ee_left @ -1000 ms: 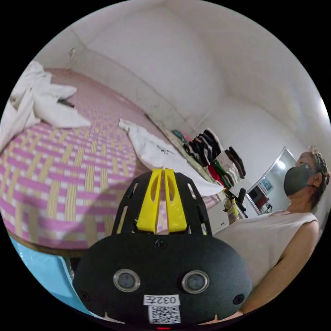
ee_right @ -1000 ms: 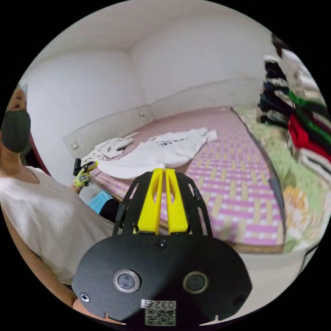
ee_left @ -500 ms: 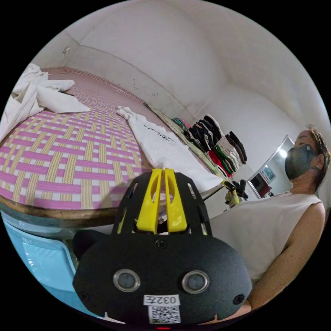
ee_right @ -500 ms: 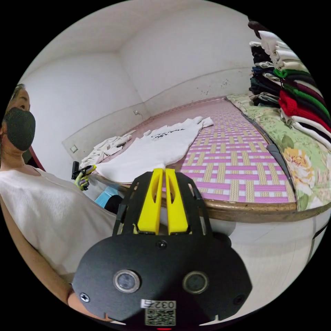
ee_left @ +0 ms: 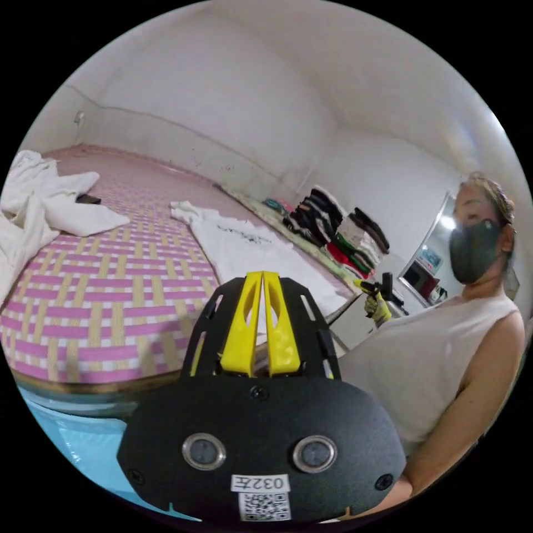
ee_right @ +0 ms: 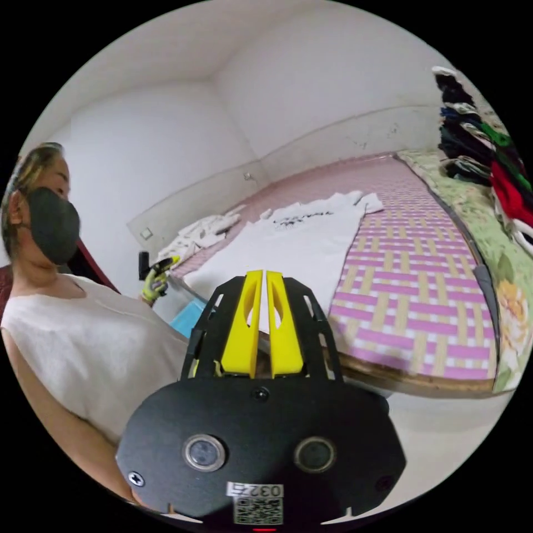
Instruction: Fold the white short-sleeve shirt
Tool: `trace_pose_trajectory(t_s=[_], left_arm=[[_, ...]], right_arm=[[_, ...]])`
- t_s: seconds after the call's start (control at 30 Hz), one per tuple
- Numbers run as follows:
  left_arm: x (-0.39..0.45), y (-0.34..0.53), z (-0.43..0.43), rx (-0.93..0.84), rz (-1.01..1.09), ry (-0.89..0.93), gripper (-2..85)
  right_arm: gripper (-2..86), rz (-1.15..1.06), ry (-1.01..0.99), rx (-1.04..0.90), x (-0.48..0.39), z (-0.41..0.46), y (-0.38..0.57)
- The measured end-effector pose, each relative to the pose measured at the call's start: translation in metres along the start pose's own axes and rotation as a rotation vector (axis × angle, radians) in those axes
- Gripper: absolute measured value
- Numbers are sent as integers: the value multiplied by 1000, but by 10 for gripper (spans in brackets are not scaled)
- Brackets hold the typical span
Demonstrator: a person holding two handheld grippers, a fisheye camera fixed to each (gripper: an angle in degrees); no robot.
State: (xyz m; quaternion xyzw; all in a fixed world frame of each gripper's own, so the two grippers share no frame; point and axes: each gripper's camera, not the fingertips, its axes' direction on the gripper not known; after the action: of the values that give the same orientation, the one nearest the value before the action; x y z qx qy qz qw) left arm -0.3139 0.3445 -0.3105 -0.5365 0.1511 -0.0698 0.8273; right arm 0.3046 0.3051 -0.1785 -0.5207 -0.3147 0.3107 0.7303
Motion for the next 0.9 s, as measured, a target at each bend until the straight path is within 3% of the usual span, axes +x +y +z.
trace_pose_trajectory(t_s=[0.13, 0.23, 0.37, 0.53, 0.73, 0.9], left_arm=[[31, -22, 40, -252, 100, -189, -9], [52, -17, 41, -348, 171, -116, -9], [66, -27, 14, -342, 158, -141, -9], [92, -68, -4, -177, 202, -89, -9], [111, -93, 23, -305, 208, -353, -9], [114, -96, 7, -364, 174, -336, -9]], right_arm=[[-10, -21, 163, -120, -6, 38, -9], [-10, -1, 188, -145, 2, 39, -2], [-10, 64, 145, -99, 19, 26, 7], [-10, 64, 119, -29, 24, 25, 3], [-10, 61, 170, -85, 25, 38, 13], [-10, 111, 88, -12, 37, 26, 33]])
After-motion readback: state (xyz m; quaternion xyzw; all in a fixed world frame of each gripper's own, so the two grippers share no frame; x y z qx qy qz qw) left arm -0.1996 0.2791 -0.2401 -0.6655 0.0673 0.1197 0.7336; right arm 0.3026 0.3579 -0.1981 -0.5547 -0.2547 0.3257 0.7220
